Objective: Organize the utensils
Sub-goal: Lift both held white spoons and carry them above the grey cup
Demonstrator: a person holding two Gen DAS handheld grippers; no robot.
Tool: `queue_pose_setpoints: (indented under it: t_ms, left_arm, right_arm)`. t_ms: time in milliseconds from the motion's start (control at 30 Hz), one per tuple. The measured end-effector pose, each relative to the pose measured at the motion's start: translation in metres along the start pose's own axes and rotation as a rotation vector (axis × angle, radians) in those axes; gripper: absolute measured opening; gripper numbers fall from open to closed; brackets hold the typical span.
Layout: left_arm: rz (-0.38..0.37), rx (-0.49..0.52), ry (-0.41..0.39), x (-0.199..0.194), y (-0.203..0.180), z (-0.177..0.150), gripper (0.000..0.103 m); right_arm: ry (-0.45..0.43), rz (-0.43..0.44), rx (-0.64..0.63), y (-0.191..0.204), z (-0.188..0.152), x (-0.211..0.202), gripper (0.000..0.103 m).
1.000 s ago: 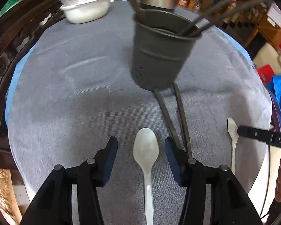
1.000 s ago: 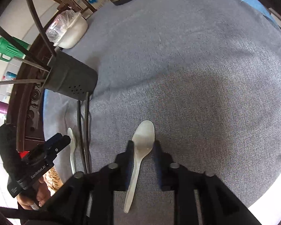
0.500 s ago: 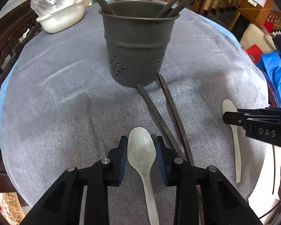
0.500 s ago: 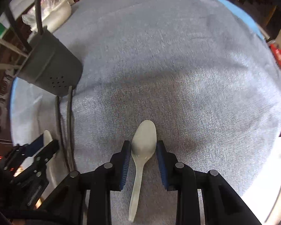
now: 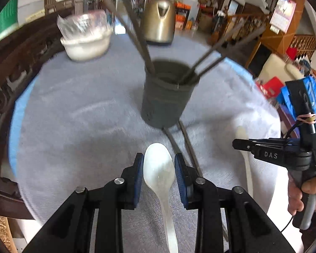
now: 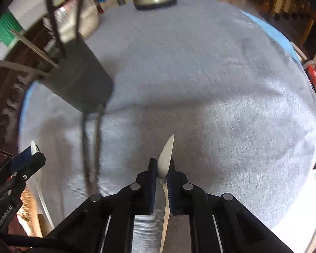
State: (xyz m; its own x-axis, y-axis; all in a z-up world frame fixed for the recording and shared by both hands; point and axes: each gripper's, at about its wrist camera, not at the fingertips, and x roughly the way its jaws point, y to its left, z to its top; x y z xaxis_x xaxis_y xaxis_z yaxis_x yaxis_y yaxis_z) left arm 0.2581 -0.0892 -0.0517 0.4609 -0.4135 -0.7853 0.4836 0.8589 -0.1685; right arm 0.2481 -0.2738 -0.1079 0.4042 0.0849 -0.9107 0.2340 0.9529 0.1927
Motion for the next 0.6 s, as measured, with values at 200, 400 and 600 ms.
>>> queue_pose_setpoints:
  t_ms: [200, 400, 600]
  left_arm:
    - [0.000, -0.010, -0.151, -0.048, 0.001, 0.011, 0.031]
    - [0.015, -0.051, -0.320, -0.088, 0.001, 0.047, 0.031]
    - [0.086, -0.116, -0.513, -0.114, 0.008, 0.094, 0.031]
  right_arm:
    - [-0.122, 0.149, 0.027, -0.002, 0.007, -0.039, 0.009]
    - [-0.347, 0.295, -0.006, 0.011, 0.015, -0.094, 0.009]
    - [-0.591, 0.395, -0.002, 0.031, 0.040, -0.132, 0.009]
